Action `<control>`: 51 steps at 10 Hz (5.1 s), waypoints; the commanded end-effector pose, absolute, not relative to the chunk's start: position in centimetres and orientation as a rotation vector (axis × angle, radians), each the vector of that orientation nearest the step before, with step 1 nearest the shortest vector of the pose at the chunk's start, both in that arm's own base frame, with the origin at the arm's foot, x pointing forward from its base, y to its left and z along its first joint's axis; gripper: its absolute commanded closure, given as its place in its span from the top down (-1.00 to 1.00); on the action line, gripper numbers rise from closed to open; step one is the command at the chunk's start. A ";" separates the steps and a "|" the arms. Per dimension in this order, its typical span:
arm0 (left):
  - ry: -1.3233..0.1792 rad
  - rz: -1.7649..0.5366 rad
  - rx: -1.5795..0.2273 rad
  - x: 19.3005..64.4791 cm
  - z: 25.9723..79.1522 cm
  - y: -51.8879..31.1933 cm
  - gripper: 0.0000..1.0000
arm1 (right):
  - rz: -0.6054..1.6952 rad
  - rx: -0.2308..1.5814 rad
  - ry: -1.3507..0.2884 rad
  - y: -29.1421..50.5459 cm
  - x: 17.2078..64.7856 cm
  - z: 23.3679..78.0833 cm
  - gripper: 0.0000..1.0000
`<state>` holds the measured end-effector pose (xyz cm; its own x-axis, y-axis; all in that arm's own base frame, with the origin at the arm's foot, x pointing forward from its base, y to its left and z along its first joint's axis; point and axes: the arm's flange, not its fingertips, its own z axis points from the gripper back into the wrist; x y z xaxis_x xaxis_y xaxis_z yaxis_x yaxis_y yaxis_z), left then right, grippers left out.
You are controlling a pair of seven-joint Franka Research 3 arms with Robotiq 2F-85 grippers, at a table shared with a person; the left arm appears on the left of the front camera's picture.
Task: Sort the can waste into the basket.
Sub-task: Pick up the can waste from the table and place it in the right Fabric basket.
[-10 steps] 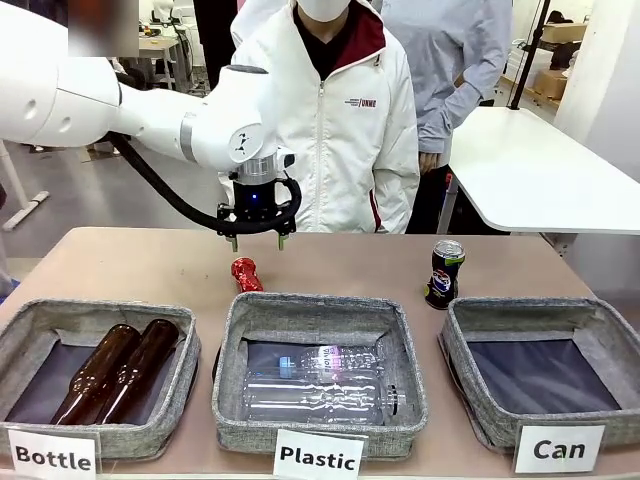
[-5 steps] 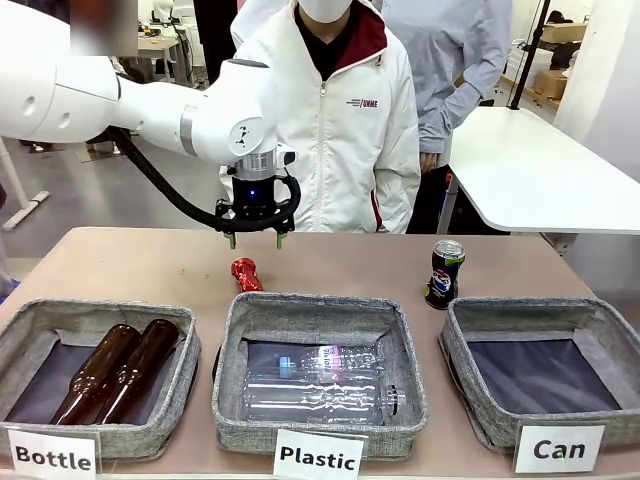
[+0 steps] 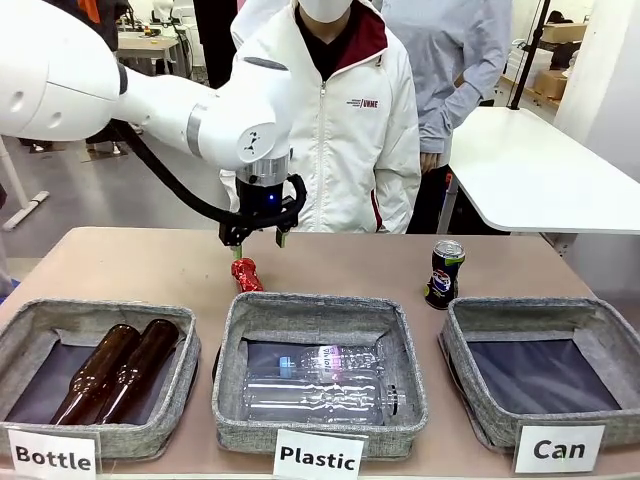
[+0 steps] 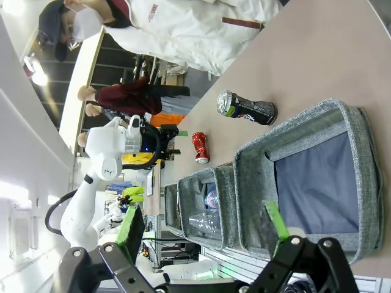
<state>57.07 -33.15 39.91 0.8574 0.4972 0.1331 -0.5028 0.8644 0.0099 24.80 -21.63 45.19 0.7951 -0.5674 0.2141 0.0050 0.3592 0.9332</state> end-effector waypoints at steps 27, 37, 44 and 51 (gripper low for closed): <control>-0.239 0.531 -0.075 56.1 33.9 -28.9 -1.00 | -0.376 1.170 -0.596 -21.8 25.0 45.4 1.00; -0.351 -0.109 -0.098 35.5 55.8 -18.7 -1.00 | -0.376 1.170 -0.596 -21.8 25.0 45.4 1.00; -0.454 -0.216 -0.181 35.0 56.6 -20.0 -0.50 | -0.376 1.170 -0.596 -21.8 25.0 45.4 1.00; -0.827 -1.096 -0.457 26.6 56.3 -37.2 -0.50 | -0.376 1.170 -0.596 -21.8 25.0 45.4 1.00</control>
